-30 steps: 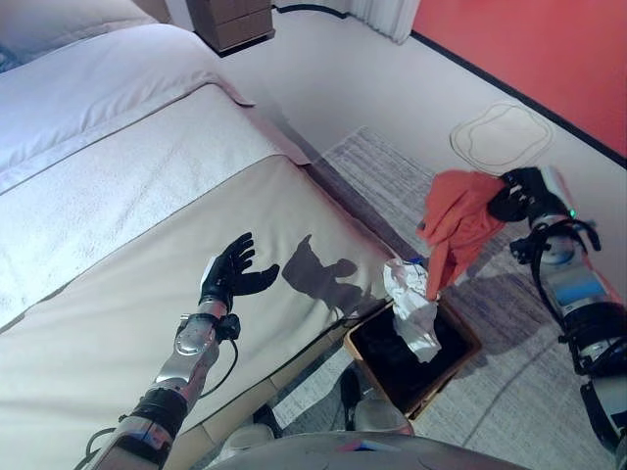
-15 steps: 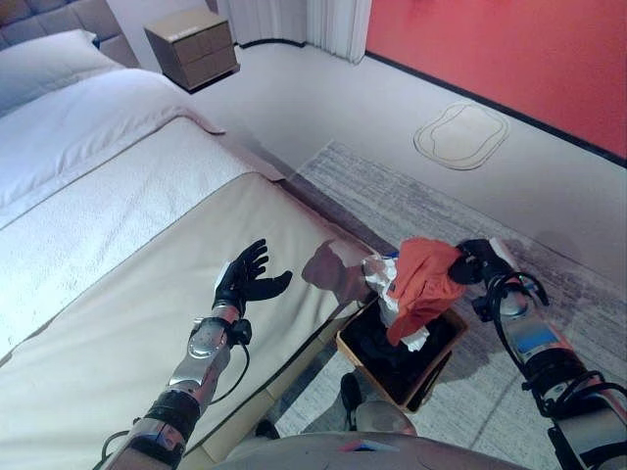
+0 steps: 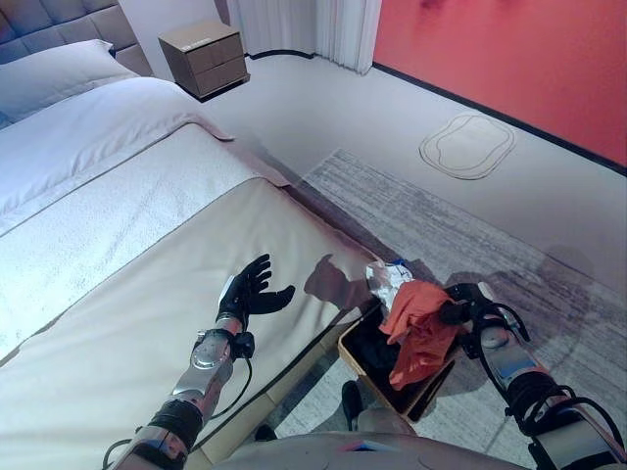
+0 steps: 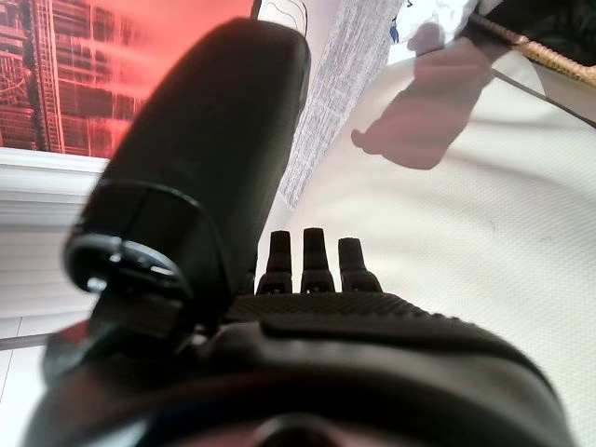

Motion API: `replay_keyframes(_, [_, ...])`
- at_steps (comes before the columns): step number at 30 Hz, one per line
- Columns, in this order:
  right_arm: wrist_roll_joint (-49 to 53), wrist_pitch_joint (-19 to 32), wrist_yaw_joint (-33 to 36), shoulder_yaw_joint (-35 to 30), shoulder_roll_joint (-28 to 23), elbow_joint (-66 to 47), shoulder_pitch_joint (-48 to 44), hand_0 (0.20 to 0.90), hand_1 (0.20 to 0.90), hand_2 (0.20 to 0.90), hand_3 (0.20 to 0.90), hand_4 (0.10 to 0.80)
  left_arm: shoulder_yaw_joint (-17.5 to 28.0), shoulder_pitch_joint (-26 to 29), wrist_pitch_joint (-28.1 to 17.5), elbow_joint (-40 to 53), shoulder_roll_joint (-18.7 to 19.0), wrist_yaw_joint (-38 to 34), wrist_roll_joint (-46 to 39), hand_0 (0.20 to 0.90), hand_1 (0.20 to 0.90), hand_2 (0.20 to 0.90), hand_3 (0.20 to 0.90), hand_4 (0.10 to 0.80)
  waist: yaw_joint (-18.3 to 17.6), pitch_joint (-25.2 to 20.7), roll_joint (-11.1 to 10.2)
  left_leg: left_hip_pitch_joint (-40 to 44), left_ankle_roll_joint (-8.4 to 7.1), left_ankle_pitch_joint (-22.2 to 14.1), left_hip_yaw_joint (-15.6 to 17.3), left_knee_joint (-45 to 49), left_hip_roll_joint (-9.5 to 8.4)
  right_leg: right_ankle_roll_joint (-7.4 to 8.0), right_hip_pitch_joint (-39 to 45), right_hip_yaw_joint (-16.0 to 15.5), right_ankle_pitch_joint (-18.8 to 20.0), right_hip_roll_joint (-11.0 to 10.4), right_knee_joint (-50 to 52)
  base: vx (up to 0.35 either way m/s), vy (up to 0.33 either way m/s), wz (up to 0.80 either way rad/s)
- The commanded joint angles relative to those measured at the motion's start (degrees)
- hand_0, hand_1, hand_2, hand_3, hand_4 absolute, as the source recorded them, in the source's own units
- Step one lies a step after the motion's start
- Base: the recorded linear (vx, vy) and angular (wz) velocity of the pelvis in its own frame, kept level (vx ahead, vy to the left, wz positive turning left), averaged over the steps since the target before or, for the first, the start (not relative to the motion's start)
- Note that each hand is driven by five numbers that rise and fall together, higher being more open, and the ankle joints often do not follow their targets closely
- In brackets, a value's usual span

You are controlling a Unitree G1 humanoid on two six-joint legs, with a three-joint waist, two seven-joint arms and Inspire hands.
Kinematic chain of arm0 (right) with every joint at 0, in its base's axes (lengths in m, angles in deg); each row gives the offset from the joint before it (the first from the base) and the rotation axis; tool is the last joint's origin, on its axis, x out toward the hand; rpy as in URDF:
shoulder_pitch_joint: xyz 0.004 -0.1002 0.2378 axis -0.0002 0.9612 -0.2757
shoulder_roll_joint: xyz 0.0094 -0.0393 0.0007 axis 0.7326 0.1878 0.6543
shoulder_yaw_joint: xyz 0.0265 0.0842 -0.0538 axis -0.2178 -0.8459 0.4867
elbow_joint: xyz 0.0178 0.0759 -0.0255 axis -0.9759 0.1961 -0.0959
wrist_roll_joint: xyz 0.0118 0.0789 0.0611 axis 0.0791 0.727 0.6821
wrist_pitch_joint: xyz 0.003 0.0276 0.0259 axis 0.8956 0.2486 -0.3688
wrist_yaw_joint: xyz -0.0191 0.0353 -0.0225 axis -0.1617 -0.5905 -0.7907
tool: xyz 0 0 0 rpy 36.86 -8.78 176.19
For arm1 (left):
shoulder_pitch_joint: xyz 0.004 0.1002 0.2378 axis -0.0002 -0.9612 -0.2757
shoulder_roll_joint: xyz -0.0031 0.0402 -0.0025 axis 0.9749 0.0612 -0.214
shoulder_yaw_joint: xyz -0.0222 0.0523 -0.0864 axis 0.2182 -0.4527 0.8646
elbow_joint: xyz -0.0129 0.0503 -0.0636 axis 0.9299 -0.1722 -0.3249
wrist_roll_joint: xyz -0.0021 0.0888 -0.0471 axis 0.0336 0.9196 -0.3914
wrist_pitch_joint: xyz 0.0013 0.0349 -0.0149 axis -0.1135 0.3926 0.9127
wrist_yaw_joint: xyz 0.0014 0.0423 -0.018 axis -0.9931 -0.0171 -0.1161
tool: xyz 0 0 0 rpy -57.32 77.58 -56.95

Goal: Pick up the clothes from the bed and place them into the basket

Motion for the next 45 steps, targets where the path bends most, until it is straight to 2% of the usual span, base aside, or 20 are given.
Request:
replay_keyframes(1, [-0.7,4.8,3.8,0.2,-1.0,2.2,-5.7,0.900,0.900,0.900,0.900,0.800,-1.2,3.8,-4.8,1.0,1.4,0.7,1.9,0.900,0.900,0.900,0.900,0.800,0.6,-1.9,-1.1,-0.8,1.72,-5.9,-0.7,0.8,-1.07,3.10,1.0,-0.8,-3.4,-0.8,0.8,0.019,-0.016,0.07])
replay_keyframes(15, [0.0,6.8,7.2,-0.6,0.1,-1.7,-1.9,0.900,0.900,0.900,0.900,0.800,-1.1,2.4,-5.1,1.1,1.0,0.7,1.1,0.900,0.900,0.900,0.900,0.800,0.5,-2.0,-1.1,-0.6,1.71,-5.6,-1.2,0.4,-0.95,3.15,1.3,-0.9,-3.3,-0.7,0.7,0.007,-0.003,0.01])
replay_keyframes(18, [-2.2,9.3,12.7,-1.1,0.5,-8.5,-0.3,0.900,0.900,0.900,0.900,0.800,-0.7,1.3,-5.2,1.3,0.5,0.1,1.3,0.900,0.900,0.900,0.900,0.800,0.5,-2.1,-1.0,-0.6,1.66,-5.6,-2.0,0.3,-0.98,3.07,1.7,-1.0,-3.5,-0.7,0.7,0.025,0.001,0.01])
replay_keyframes(24, [-10.5,12.9,17.8,-0.8,1.5,-19.7,2.3,0.900,0.900,0.900,0.900,0.800,-0.4,-0.5,-6.0,1.5,-0.9,-0.2,2.1,0.900,0.900,0.900,0.900,0.800,0.7,-2.0,-0.6,-1.6,1.77,-5.4,-3.8,0.3,-1.25,3.03,1.8,-1.6,-4.1,-0.9,0.9,0.005,0.011,0.03])
replay_keyframes(32, [-12.5,17.9,15.2,2.3,1.5,-25.4,3.7,0.900,0.900,0.900,0.900,0.800,-0.6,-2.1,-5.4,1.4,-0.4,1.0,7.1,0.900,0.900,0.900,0.900,0.800,2.7,-1.9,-0.4,-2.1,1.67,-5.4,-6.0,0.3,-1.70,3.15,3.0,-4.6,-5.2,-2.3,0.8,0.030,0.010,0.18])
replay_keyframes(39, [-12.1,17.1,12.8,5.6,2.5,-23.4,4.1,0.900,0.900,0.900,0.900,0.800,1.0,-3.1,-4.5,-1.3,0.2,3.5,7.3,0.900,0.900,0.900,0.900,0.800,5.2,-2.5,-0.9,-1.9,1.79,-5.5,-7.9,0.3,-2.06,3.37,4.8,-8.0,-6.0,-3.4,0.7,0.058,-0.014,0.20])
replay_keyframes(45, [-10.6,14.4,12.1,7.6,4.4,-21.0,4.2,0.900,0.900,0.900,0.900,0.800,2.1,-3.6,-4.1,-1.2,0.9,4.9,7.0,0.900,0.900,0.900,0.900,0.800,7.0,-2.4,-1.1,-1.9,2.01,-5.5,-10.0,0.3,-2.33,3.25,6.0,-10.2,-6.6,-3.6,0.7,0.035,-0.016,0.18])
